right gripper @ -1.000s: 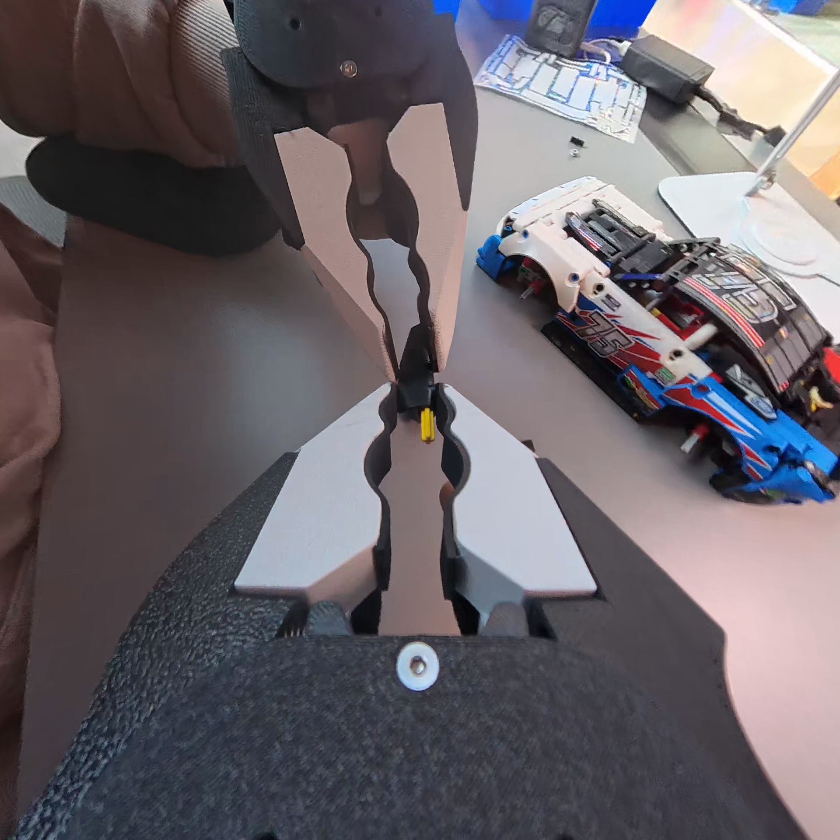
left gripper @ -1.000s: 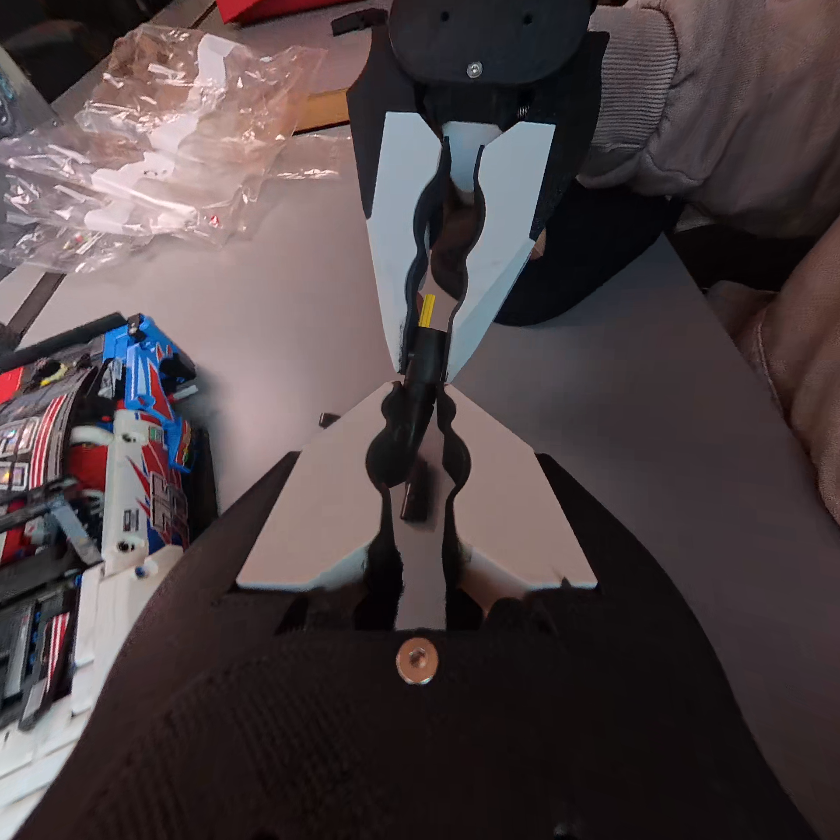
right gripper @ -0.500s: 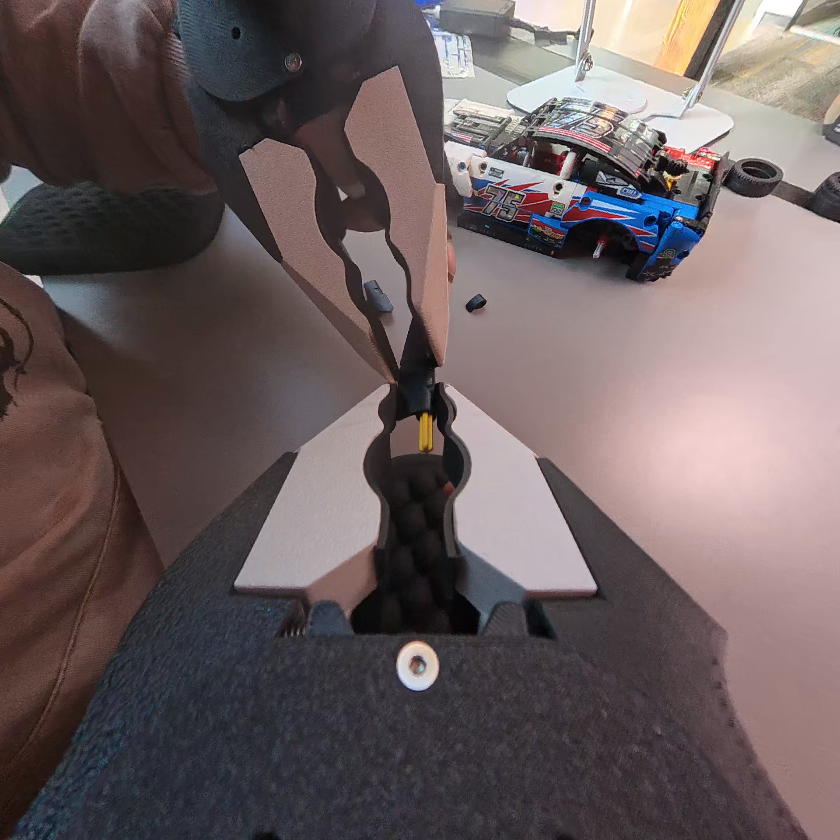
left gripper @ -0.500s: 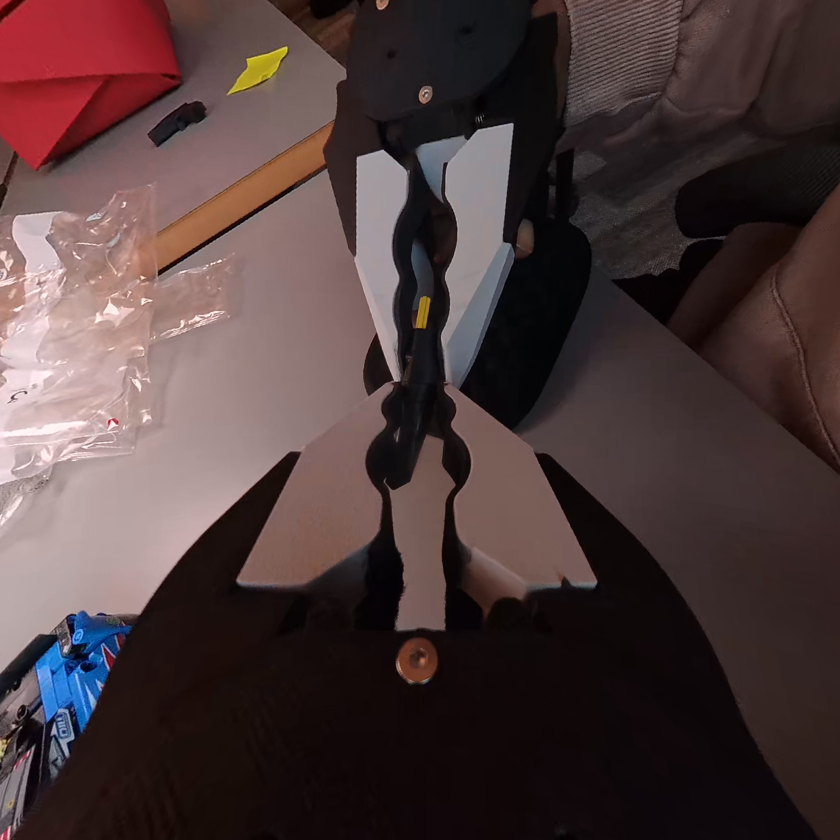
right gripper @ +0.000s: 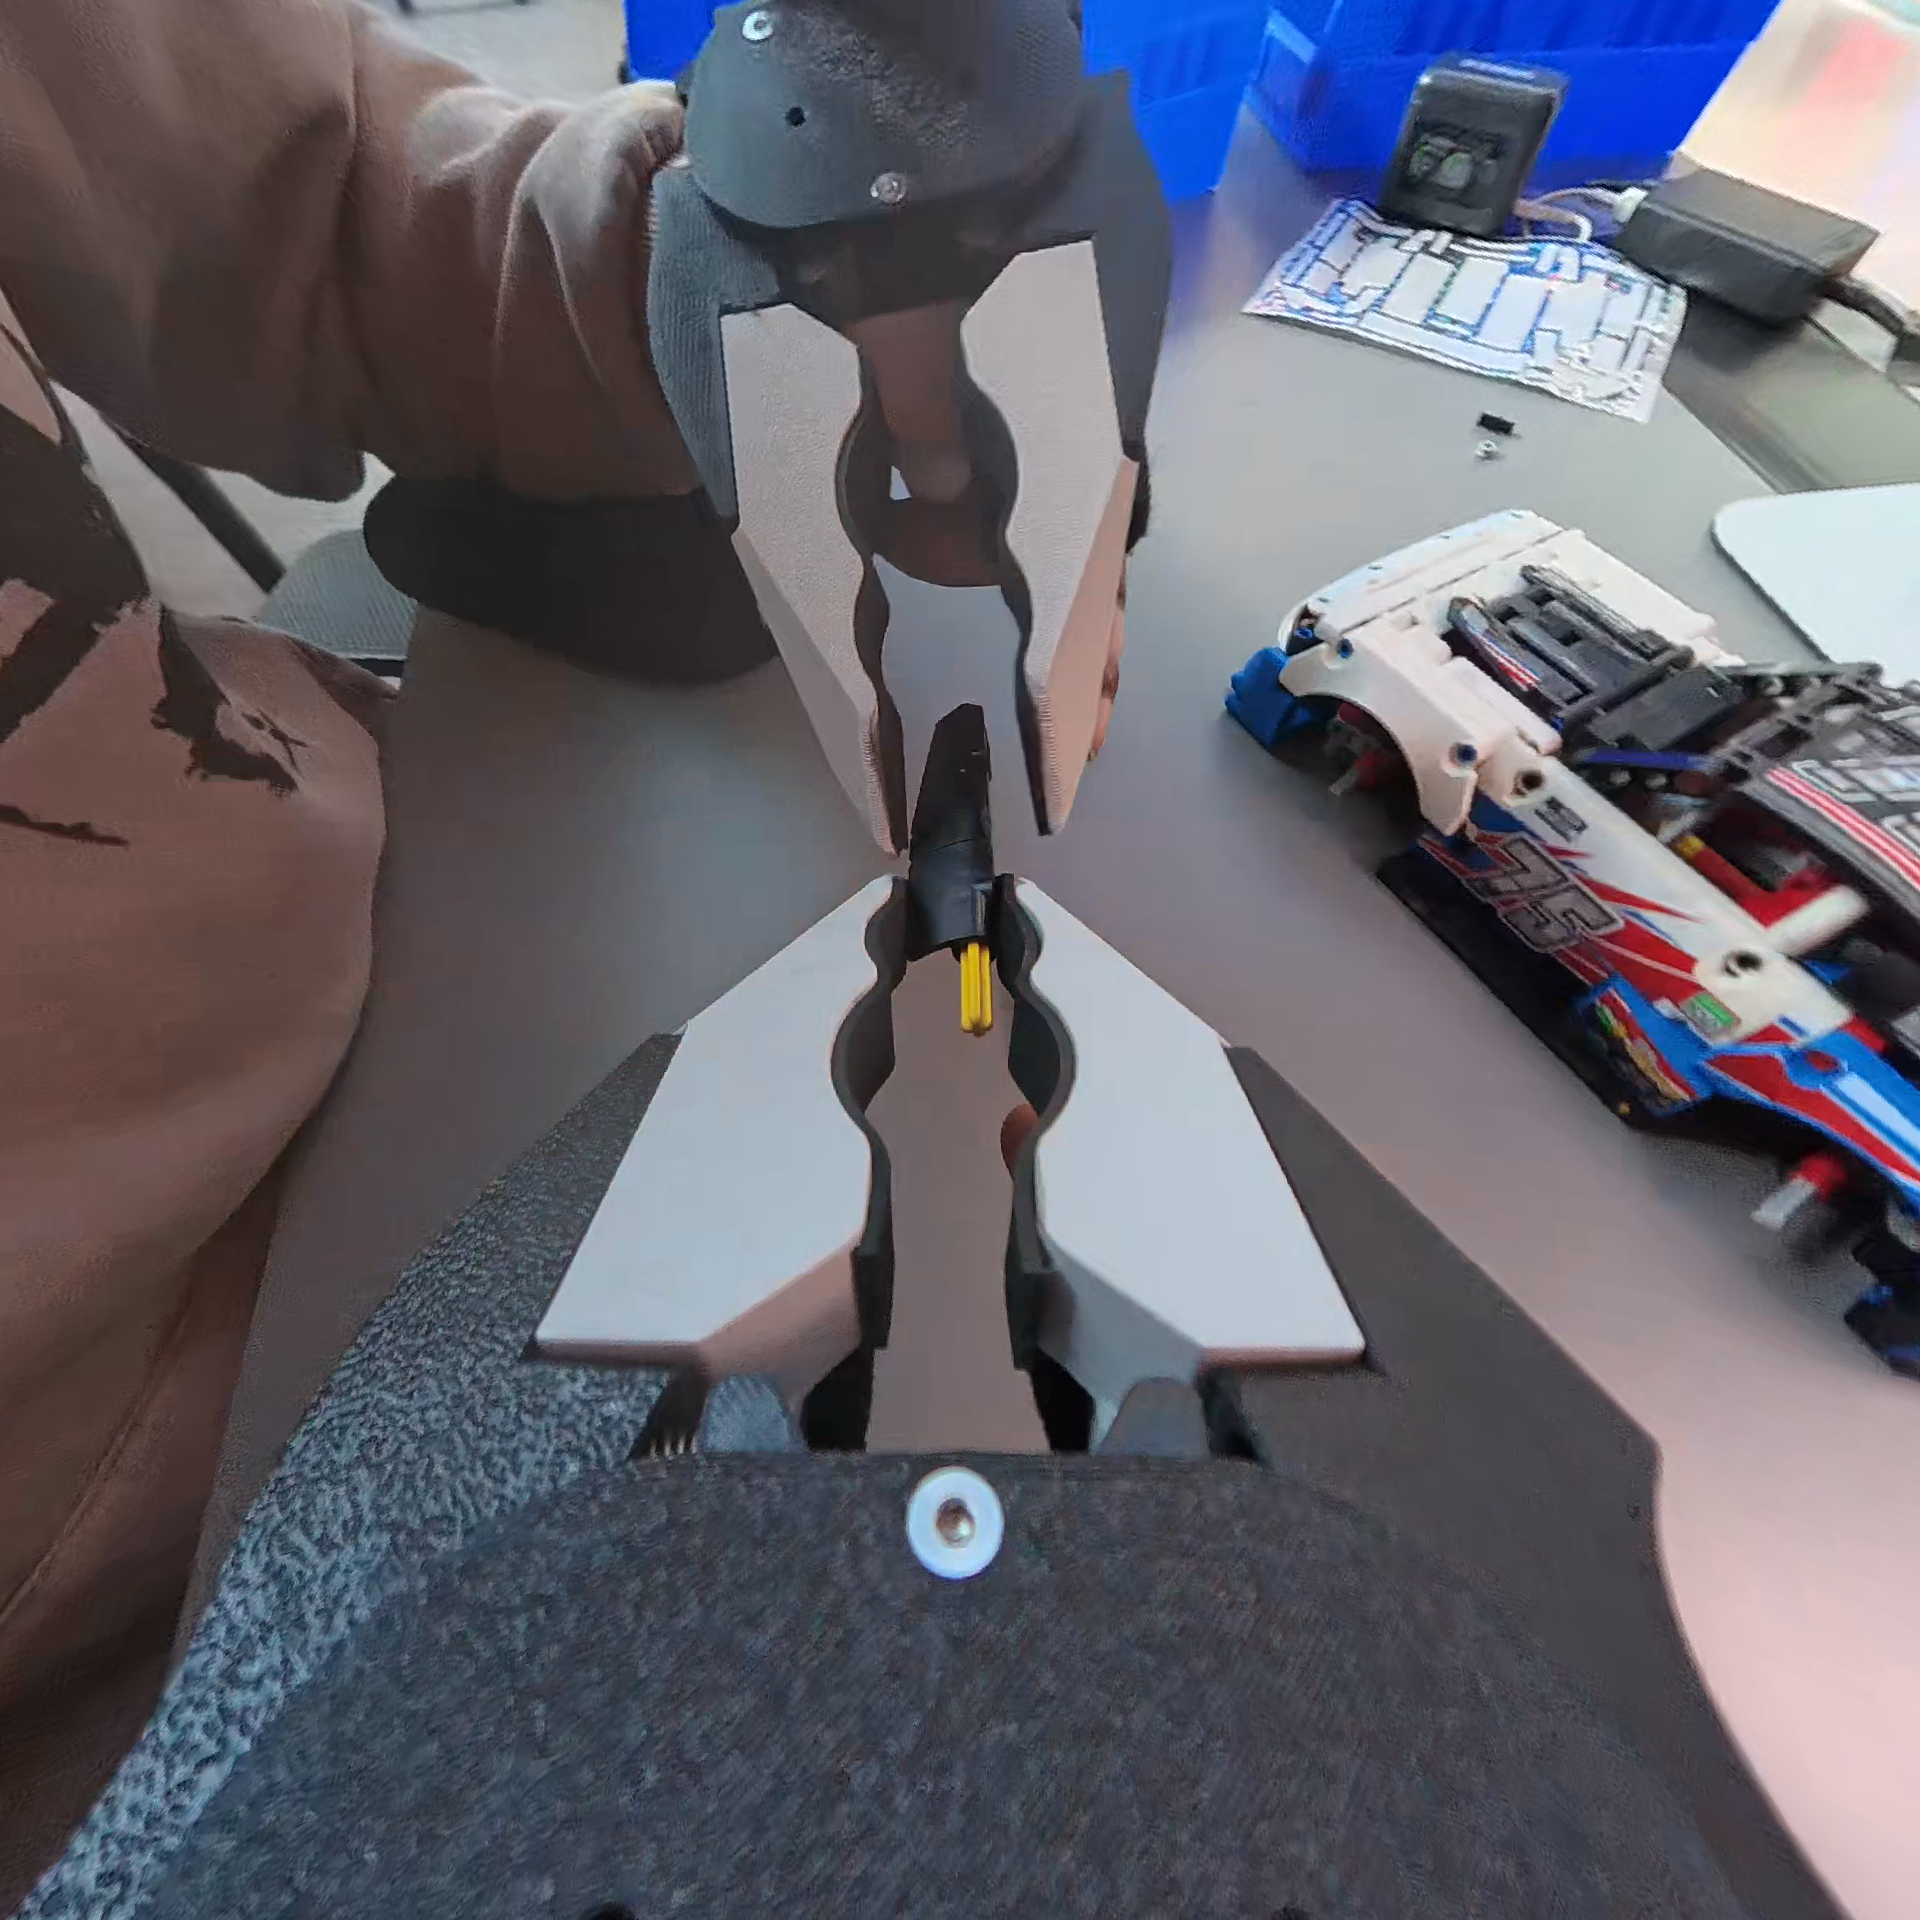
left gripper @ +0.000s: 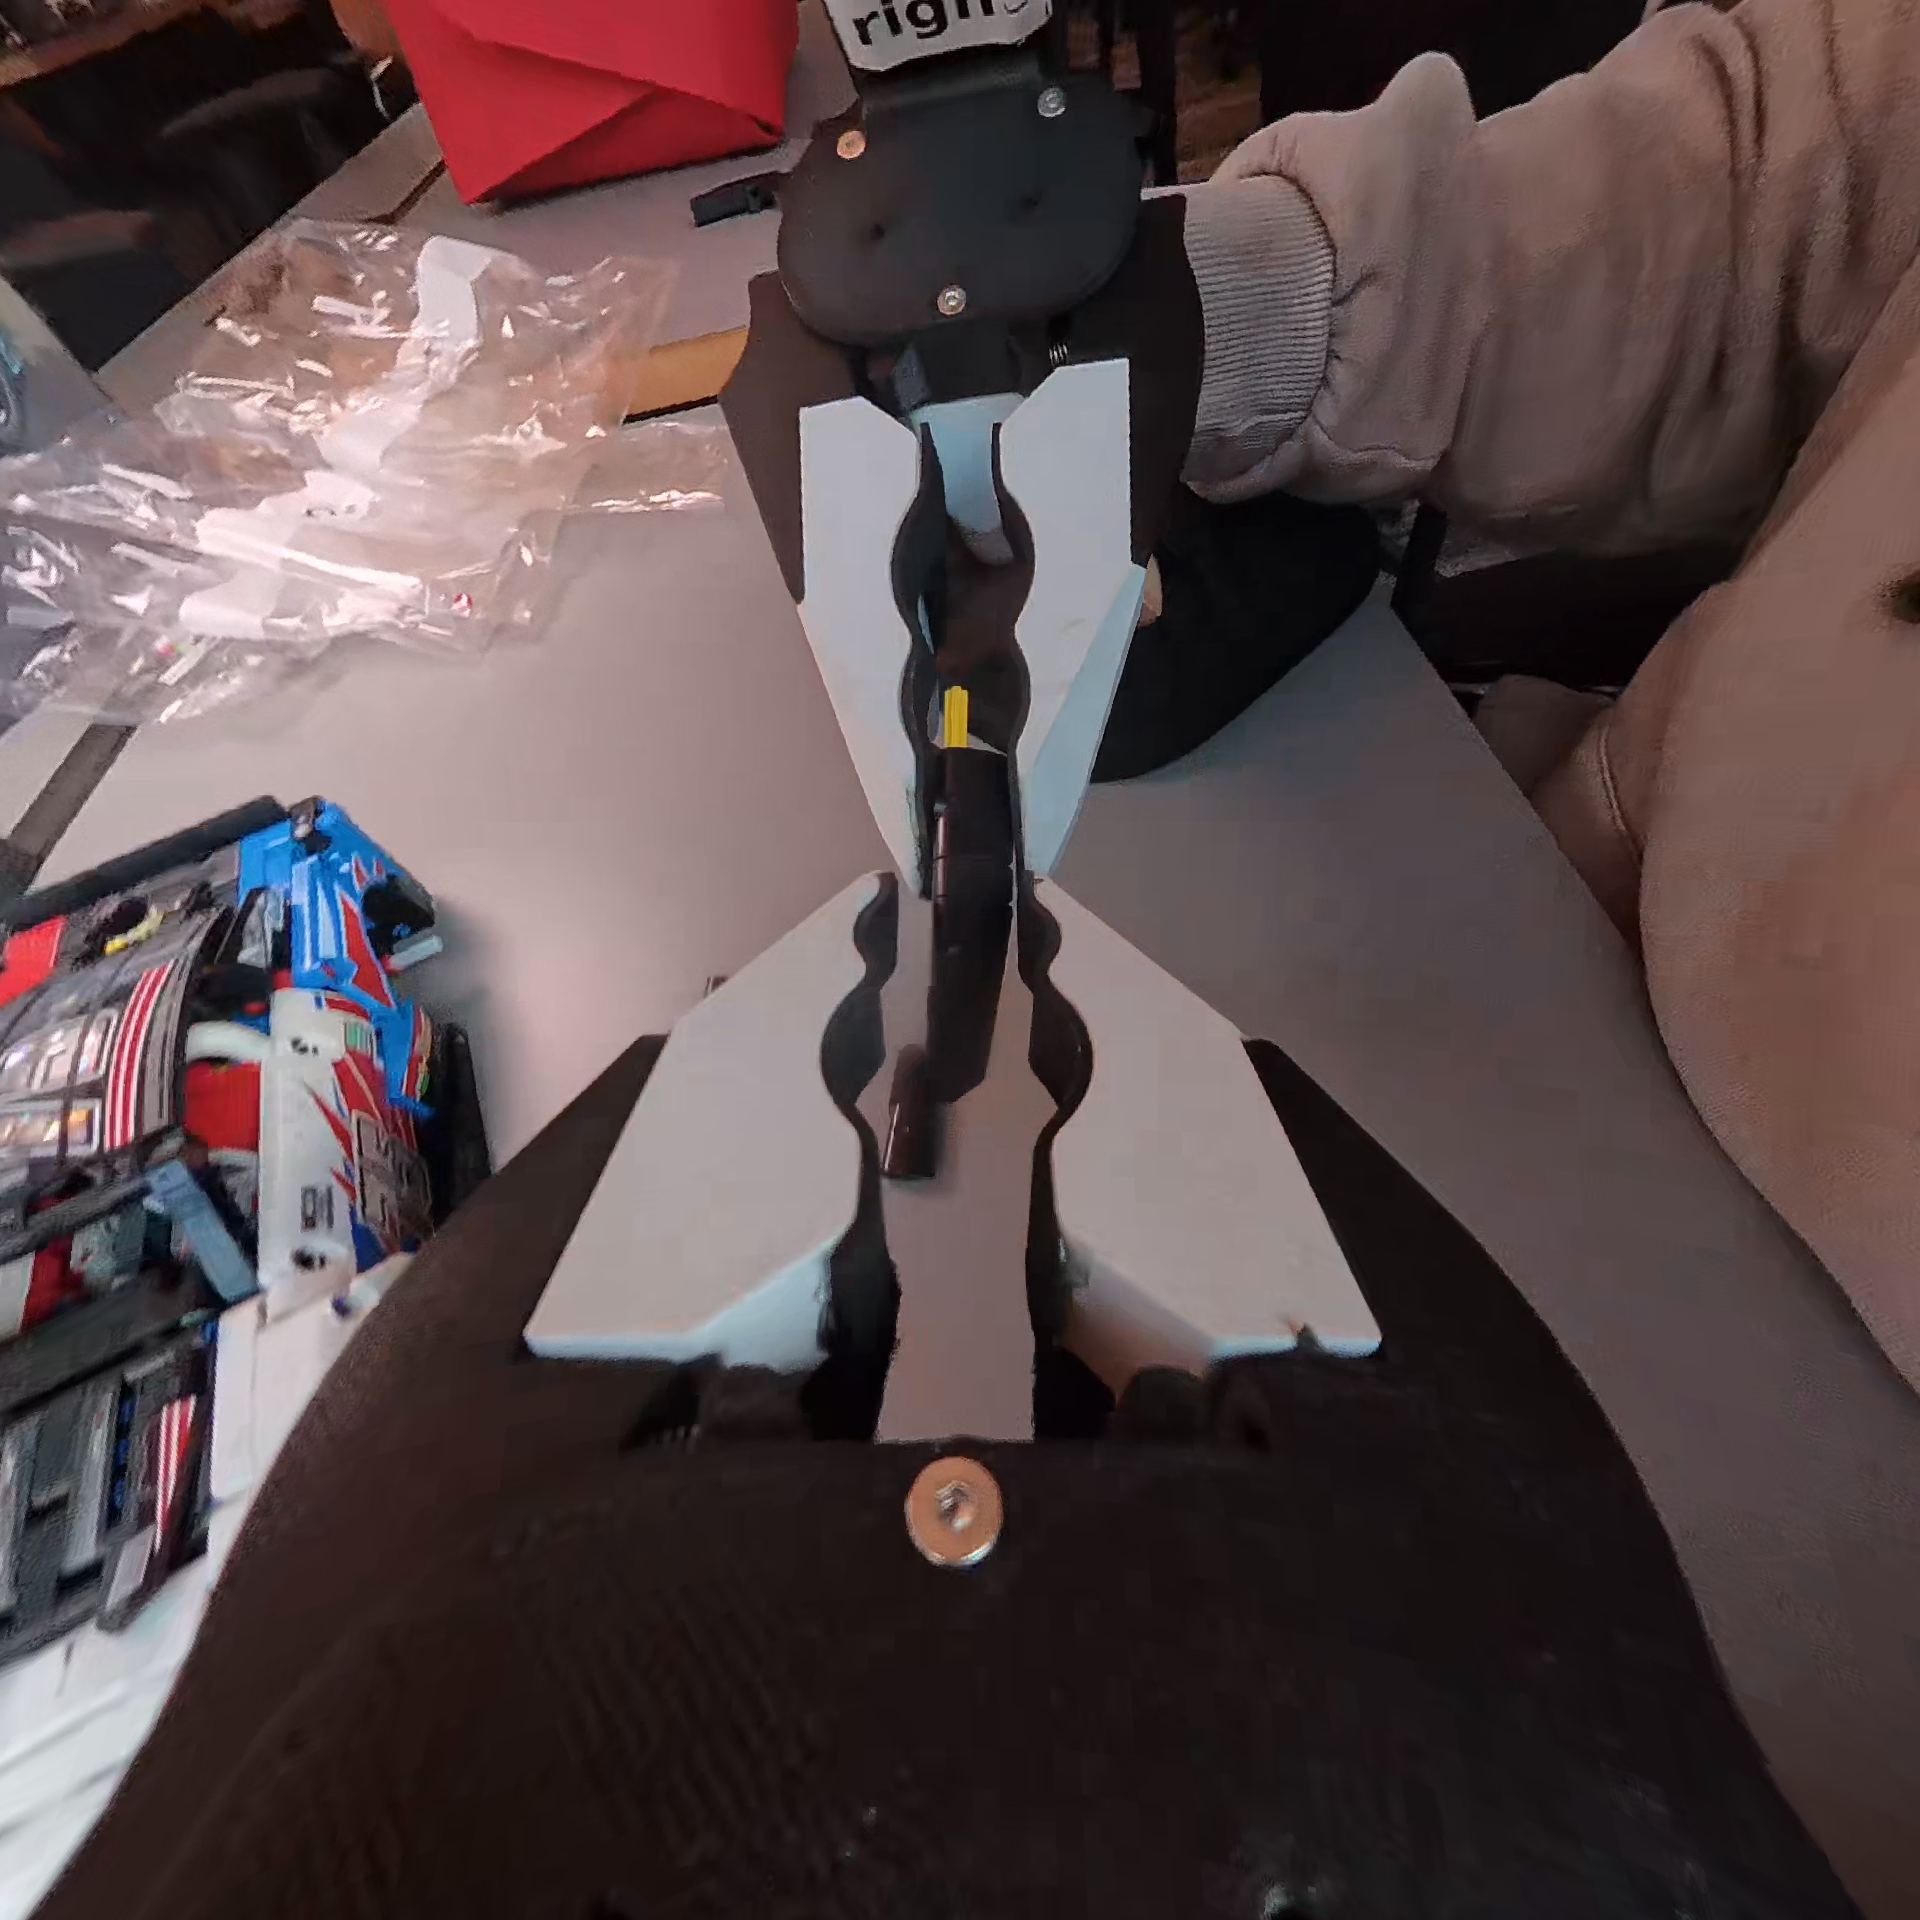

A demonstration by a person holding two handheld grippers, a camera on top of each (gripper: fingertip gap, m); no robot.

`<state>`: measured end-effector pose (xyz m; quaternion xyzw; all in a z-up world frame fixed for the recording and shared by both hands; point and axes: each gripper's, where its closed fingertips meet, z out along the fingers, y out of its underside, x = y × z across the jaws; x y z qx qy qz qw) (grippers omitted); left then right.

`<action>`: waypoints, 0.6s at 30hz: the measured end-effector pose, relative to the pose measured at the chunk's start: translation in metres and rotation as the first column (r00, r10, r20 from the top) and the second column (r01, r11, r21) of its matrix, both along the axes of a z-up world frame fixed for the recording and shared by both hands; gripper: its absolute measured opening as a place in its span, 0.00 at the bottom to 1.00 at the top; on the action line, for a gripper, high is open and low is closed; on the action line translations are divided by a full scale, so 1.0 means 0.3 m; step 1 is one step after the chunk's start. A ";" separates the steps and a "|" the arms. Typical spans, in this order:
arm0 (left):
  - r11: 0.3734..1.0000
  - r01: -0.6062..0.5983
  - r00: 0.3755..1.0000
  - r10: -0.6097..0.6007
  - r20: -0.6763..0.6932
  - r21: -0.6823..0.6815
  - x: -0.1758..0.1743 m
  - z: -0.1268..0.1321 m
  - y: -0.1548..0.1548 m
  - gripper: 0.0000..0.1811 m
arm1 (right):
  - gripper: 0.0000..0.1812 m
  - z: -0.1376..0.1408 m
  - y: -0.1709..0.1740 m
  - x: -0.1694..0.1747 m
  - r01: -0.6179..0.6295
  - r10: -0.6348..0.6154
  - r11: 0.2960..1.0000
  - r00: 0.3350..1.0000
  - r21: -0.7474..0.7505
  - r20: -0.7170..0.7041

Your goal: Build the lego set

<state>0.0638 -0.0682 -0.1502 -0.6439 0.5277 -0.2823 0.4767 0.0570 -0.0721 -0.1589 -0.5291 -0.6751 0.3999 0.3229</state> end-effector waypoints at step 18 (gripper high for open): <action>0.856 0.214 0.972 -0.137 0.191 -0.470 -0.131 -0.073 -0.108 0.05 | 0.08 -0.017 -0.108 -0.159 -0.468 0.433 0.838 0.883 0.281 0.180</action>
